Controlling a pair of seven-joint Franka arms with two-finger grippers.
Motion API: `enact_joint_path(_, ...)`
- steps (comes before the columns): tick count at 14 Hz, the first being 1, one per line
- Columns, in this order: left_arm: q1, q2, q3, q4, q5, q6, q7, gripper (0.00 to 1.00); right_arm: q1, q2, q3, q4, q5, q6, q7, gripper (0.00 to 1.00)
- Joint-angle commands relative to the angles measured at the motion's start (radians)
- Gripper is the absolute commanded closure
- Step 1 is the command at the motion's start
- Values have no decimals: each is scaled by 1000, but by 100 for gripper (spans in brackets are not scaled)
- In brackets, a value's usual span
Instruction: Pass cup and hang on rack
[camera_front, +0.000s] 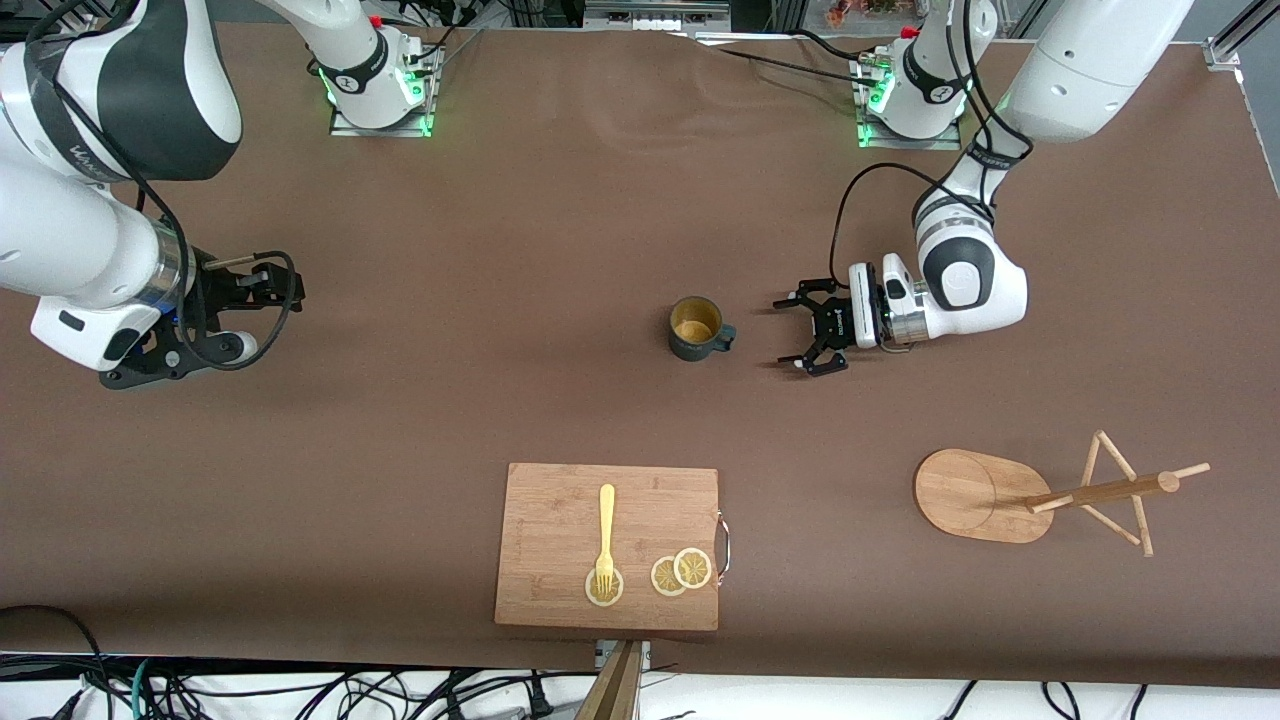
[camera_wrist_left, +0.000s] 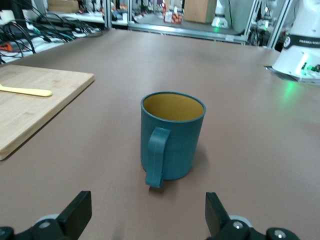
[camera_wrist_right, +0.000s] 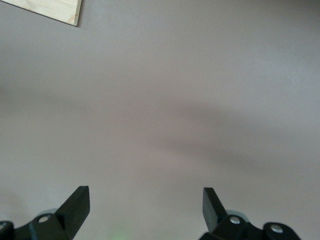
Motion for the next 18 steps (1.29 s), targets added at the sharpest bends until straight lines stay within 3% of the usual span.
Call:
enact_joint_path(1,5,72,-3,22,-94,-31,89,0,2,-36,-1,-22,3,-31,-2,0)
enact_joint_path(5,-5,149,-3,88,-105,-40,137,0,2,-36,0,-22,2,-31,-4,0)
enact_joint_path(12,-51,187,-15,115,-143,-48,140,0,2,-53,-13,-35,-12,-18,-4,0)
enact_joint_path(14,-60,189,-20,115,-144,-48,140,0,-45,-82,-6,-71,-24,-3,-14,0)
enact_joint_path(18,-78,194,-26,115,-147,-48,138,0,-252,-255,144,-249,-27,161,-8,0)
